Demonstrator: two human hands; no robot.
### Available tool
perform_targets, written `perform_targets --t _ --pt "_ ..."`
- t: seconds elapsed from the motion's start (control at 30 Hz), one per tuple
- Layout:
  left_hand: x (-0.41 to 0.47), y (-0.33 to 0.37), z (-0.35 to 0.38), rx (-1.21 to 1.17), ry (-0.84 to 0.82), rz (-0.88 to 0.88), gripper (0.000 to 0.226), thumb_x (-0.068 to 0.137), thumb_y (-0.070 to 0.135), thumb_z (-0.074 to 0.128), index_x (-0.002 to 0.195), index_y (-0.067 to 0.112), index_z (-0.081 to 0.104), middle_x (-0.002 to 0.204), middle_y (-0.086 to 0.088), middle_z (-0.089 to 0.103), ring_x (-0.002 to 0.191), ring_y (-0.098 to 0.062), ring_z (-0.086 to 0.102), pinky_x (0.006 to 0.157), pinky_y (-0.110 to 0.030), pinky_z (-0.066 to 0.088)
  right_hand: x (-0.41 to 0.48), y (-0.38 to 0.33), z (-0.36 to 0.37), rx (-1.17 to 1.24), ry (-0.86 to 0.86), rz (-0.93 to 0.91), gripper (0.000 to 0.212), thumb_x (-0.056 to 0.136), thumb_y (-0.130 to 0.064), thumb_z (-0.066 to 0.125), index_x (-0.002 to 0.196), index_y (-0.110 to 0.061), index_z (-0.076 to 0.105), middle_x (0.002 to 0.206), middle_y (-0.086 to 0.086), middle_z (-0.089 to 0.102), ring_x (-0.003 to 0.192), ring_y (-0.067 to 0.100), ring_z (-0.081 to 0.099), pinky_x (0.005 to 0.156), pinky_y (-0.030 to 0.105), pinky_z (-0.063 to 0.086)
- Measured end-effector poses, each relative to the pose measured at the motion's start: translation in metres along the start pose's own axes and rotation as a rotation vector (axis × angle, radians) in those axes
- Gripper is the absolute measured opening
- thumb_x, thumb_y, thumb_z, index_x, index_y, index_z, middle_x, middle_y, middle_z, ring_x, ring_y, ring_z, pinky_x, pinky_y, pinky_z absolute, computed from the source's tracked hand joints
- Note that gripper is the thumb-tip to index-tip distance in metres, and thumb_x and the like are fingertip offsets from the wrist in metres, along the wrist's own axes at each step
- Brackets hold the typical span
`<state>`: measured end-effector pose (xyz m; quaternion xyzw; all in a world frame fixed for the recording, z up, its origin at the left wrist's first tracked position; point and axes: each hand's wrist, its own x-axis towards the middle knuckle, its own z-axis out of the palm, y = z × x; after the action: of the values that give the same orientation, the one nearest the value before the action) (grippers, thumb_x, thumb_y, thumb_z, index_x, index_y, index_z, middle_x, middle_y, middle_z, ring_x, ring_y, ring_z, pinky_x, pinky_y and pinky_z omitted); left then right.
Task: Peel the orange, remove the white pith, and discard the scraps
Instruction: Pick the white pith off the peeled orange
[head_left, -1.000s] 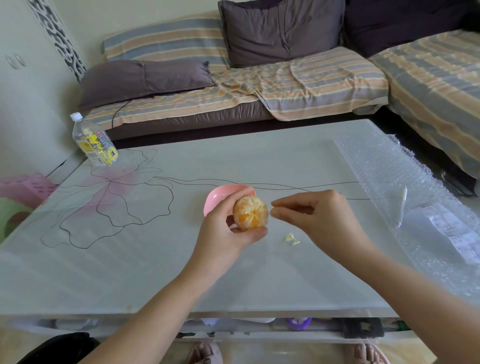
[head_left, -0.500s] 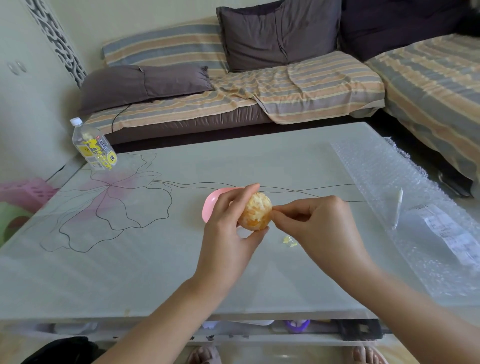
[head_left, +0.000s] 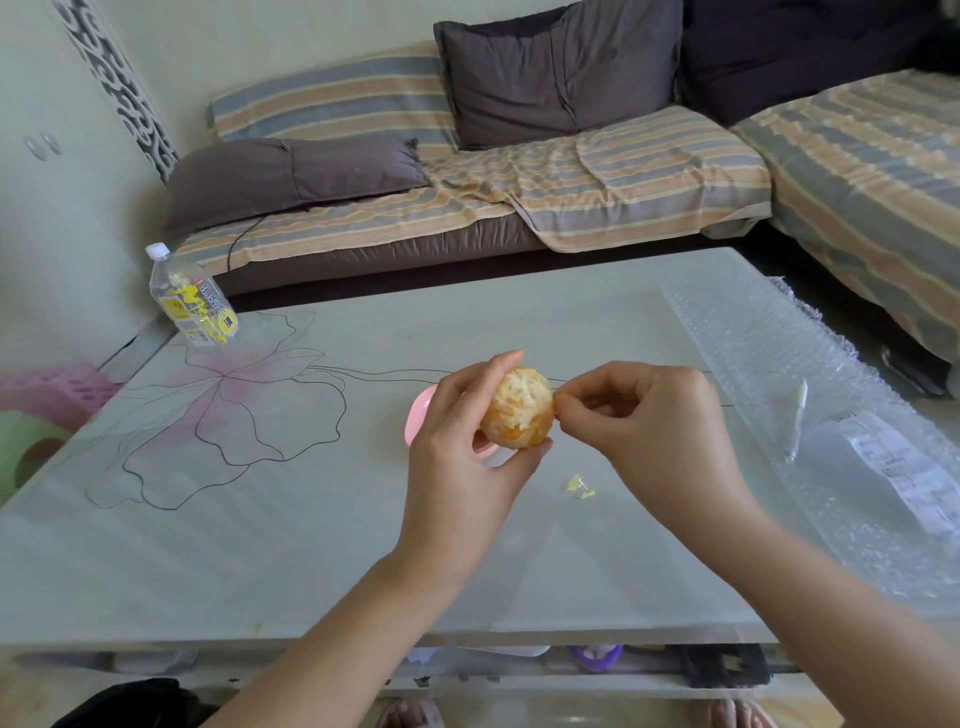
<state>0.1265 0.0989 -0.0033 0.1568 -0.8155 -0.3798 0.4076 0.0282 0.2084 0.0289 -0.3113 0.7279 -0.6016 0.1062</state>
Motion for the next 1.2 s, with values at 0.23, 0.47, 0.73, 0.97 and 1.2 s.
perform_targets --t 0.23,0.47,0.73,0.97,1.2 --pt "0.006 0.007 -0.005 -0.326 -0.031 -0.255 0.071 0.065 -0.001 0.083 0.121 0.034 0.057 0.119 -0.004 0.058 0.1 -0.01 0.065 0.083 -0.024 0.054 0.004 0.0 -0.005 0.184 -0.078 0.016 0.01 0.08 -0.01 0.068 0.072 -0.014 0.072 0.066 0.002 0.071 0.061 0.013 0.064 0.061 0.018 0.053" --pt "0.01 0.009 -0.012 -0.416 -0.09 -0.375 0.06 0.062 -0.003 0.083 0.111 0.022 0.059 0.112 0.001 0.062 0.09 -0.004 0.067 0.07 -0.013 0.05 0.011 0.005 -0.01 0.129 -0.028 -0.02 0.017 0.078 -0.005 0.071 0.075 -0.021 0.068 0.071 -0.009 0.067 0.063 0.003 0.059 0.056 0.009 0.044" --pt "0.011 0.003 -0.019 -0.491 -0.273 -0.46 0.064 0.056 0.004 0.082 0.11 0.034 0.066 0.122 -0.009 0.059 0.095 -0.012 0.068 0.076 -0.019 0.051 0.014 0.009 -0.016 -0.014 -0.078 -0.108 0.037 0.088 0.004 0.048 0.075 -0.024 0.069 0.071 -0.012 0.068 0.07 -0.001 0.062 0.063 0.013 0.047" --pt "0.009 0.002 -0.02 -0.399 -0.322 -0.407 0.071 0.065 -0.014 0.077 0.12 0.027 0.058 0.122 -0.005 0.059 0.103 -0.018 0.065 0.08 -0.025 0.053 0.008 0.009 -0.013 -0.097 -0.213 -0.325 0.018 0.085 -0.008 0.067 0.095 -0.021 0.074 0.091 -0.011 0.07 0.086 0.002 0.066 0.078 0.013 0.05" --pt "0.013 0.001 -0.024 -0.498 -0.256 -0.459 0.049 0.059 0.005 0.081 0.104 0.018 0.068 0.12 -0.016 0.063 0.097 -0.016 0.07 0.077 -0.018 0.052 0.007 0.009 -0.014 0.061 -0.189 -0.2 0.012 0.077 -0.015 0.074 0.088 -0.019 0.072 0.085 -0.009 0.073 0.082 0.006 0.069 0.078 0.019 0.054"
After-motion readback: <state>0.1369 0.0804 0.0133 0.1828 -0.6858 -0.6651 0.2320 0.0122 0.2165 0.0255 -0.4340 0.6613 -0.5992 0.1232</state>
